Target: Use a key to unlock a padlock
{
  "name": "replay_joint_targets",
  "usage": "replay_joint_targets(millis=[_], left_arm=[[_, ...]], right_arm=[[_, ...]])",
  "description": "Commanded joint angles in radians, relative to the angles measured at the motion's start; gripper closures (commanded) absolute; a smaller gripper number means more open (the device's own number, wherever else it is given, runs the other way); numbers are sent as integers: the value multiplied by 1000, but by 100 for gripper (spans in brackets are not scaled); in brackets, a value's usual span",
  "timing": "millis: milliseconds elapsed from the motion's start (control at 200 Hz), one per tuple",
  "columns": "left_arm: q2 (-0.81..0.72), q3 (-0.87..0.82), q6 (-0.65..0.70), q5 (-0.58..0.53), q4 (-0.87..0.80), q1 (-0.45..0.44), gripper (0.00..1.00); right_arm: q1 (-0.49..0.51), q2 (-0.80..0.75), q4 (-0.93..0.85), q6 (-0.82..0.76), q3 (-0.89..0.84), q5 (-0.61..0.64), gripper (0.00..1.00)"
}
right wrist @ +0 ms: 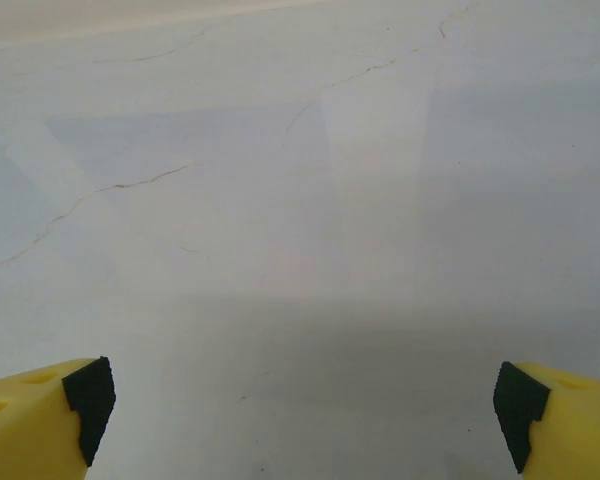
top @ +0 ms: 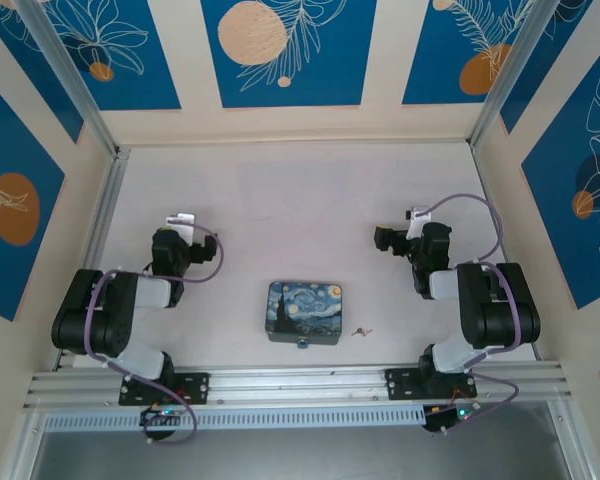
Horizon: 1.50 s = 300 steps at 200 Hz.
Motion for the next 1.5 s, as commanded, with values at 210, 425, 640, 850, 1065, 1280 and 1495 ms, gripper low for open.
replay_joint_targets(millis=[210, 425, 640, 850, 1065, 1280, 1495], left_arm=[[-5, 23, 6, 44, -2, 21, 0], [-2, 28, 1, 55, -10, 28, 0], [0, 34, 1, 57, -18, 29, 0], [-3, 29, 1, 56, -13, 29, 0], [-41, 53, -2, 48, -79, 29, 0], [-195, 163, -11, 84, -394, 27, 0], [-343, 249, -198, 108, -651, -1, 0]], right_arm=[[-3, -18, 11, -24, 25, -16, 1], [-9, -18, 9, -20, 27, -28, 1], [-14, -15, 8, -16, 28, -34, 1], [-21, -18, 10, -13, 26, -48, 1], [-16, -34, 12, -1, 18, -14, 1], [-15, -247, -288, 73, 90, 113, 1], [-80, -354, -964, 495, 374, 180, 1]])
